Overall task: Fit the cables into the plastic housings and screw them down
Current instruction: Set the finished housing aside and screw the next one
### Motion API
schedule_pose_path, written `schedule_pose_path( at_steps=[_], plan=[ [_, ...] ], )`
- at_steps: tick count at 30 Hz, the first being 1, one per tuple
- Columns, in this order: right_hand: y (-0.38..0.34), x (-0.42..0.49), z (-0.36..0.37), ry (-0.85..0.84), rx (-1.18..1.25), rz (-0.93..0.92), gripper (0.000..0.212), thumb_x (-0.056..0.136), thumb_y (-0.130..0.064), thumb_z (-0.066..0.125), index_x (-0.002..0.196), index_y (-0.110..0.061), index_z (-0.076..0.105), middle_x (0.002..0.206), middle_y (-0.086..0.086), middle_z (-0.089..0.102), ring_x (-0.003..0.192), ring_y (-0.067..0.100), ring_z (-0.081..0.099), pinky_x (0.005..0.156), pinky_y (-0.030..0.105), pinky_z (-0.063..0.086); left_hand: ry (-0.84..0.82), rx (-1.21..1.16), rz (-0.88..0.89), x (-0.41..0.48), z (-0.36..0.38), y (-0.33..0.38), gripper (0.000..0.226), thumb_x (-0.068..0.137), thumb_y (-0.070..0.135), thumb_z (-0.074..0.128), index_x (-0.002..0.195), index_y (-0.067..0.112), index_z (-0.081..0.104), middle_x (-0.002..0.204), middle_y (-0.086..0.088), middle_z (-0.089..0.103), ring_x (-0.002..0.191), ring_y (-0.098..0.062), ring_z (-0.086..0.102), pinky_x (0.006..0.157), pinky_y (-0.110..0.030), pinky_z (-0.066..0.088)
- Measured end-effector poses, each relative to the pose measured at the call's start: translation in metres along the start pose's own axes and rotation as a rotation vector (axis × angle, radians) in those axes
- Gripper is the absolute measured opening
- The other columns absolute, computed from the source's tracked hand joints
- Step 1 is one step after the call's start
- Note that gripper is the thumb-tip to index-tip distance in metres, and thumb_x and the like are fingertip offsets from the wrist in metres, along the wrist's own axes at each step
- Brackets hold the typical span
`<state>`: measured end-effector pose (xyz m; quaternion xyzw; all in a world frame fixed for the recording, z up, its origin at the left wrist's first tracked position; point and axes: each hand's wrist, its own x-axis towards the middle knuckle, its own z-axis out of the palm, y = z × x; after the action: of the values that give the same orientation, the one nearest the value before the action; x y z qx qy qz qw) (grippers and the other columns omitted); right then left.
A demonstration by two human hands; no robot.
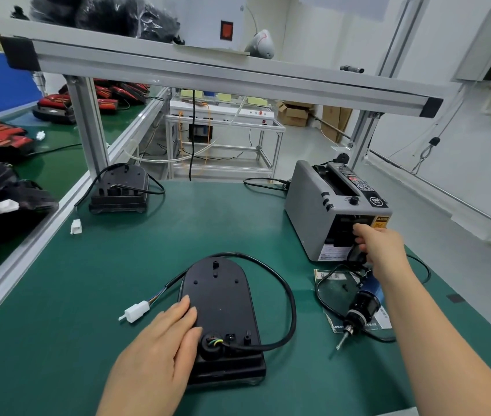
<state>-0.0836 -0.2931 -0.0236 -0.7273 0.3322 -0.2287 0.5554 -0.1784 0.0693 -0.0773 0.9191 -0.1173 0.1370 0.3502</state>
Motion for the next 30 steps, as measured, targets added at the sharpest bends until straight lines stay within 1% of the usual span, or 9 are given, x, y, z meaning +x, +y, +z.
schedule_pose_path(
  at_steps=[2,6,9,11,13,15,16,27,30],
  plan=[
    [0.001,0.001,0.001,0.004,0.018,0.007,0.013,0.085,-0.023,0.063,0.079,-0.011,0.064,0.069,0.000,0.058,0.054,0.014,0.044,0.049,0.026,0.031,0.040,0.025,0.049,0.000,-0.002,0.000,0.052,0.090,0.058,0.035,0.107,0.028,0.073,0.126,0.019,0.058,0.119,-0.012,0.056,0.083,-0.032,0.053],
    [0.001,0.003,0.003,0.032,0.030,0.011,0.017,0.083,-0.019,0.064,0.070,-0.009,0.061,0.062,0.001,0.055,0.050,0.015,0.041,0.048,0.026,0.030,0.027,0.011,-0.004,-0.001,0.001,0.000,0.024,0.092,0.036,0.058,0.108,0.027,0.073,0.126,0.021,0.056,0.120,-0.014,0.057,0.085,-0.035,0.053],
    [0.000,0.004,0.007,0.059,0.014,0.001,0.019,0.082,-0.019,0.063,0.066,-0.009,0.060,0.060,0.003,0.054,0.051,0.018,0.040,0.050,0.028,0.031,0.025,0.046,0.019,-0.001,-0.003,0.002,0.052,0.083,0.050,0.036,0.105,0.025,0.075,0.123,0.014,0.062,0.115,-0.017,0.060,0.082,-0.036,0.054],
    [0.000,0.004,0.008,0.081,0.014,0.000,0.020,0.081,-0.018,0.063,0.063,-0.011,0.058,0.061,0.002,0.055,0.053,0.018,0.042,0.052,0.028,0.033,0.028,0.057,0.013,-0.001,-0.003,0.004,0.058,0.080,0.052,0.031,0.104,0.025,0.075,0.123,0.014,0.063,0.114,-0.017,0.061,0.084,-0.035,0.053],
    [0.001,0.005,0.009,0.095,0.030,-0.007,0.019,0.081,-0.018,0.062,0.063,-0.012,0.058,0.064,0.002,0.056,0.055,0.018,0.044,0.052,0.028,0.033,0.005,0.044,-0.003,-0.001,-0.004,0.004,0.048,0.085,0.050,0.039,0.105,0.025,0.075,0.124,0.015,0.062,0.115,-0.016,0.060,0.085,-0.036,0.053],
    [0.003,0.005,0.010,0.100,0.063,-0.010,0.018,0.081,-0.017,0.062,0.065,-0.012,0.059,0.067,0.001,0.058,0.056,0.016,0.045,0.051,0.028,0.033,-0.005,0.027,-0.025,-0.001,-0.003,0.004,0.021,0.089,0.032,0.063,0.106,0.025,0.074,0.125,0.016,0.060,0.118,-0.016,0.058,0.087,-0.036,0.052],
    [0.004,0.005,0.011,0.103,0.088,-0.005,0.017,0.082,-0.017,0.062,0.066,-0.012,0.059,0.068,0.001,0.058,0.057,0.016,0.045,0.051,0.028,0.033,-0.014,0.027,-0.037,-0.001,-0.003,0.005,0.023,0.085,0.023,0.069,0.107,0.026,0.074,0.126,0.017,0.059,0.119,-0.016,0.057,0.089,-0.036,0.051],
    [0.009,-0.009,-0.001,0.014,0.258,0.018,0.011,0.086,-0.020,0.065,0.081,-0.011,0.065,0.072,-0.001,0.060,0.057,0.009,0.047,0.043,0.017,0.037,0.011,0.001,-0.020,0.000,-0.001,0.004,0.030,0.076,0.011,0.077,0.102,0.025,0.076,0.122,0.015,0.063,0.113,-0.018,0.062,0.079,-0.035,0.054],
    [0.008,-0.029,-0.002,-0.113,0.230,-0.038,0.012,0.086,-0.020,0.064,0.077,-0.015,0.068,0.071,-0.001,0.064,0.061,0.010,0.051,0.056,0.023,0.038,0.013,-0.037,-0.028,0.001,-0.002,0.004,0.028,0.085,0.025,0.067,0.111,0.035,0.070,0.128,0.032,0.050,0.122,-0.001,0.051,0.090,-0.026,0.047]
  ],
)
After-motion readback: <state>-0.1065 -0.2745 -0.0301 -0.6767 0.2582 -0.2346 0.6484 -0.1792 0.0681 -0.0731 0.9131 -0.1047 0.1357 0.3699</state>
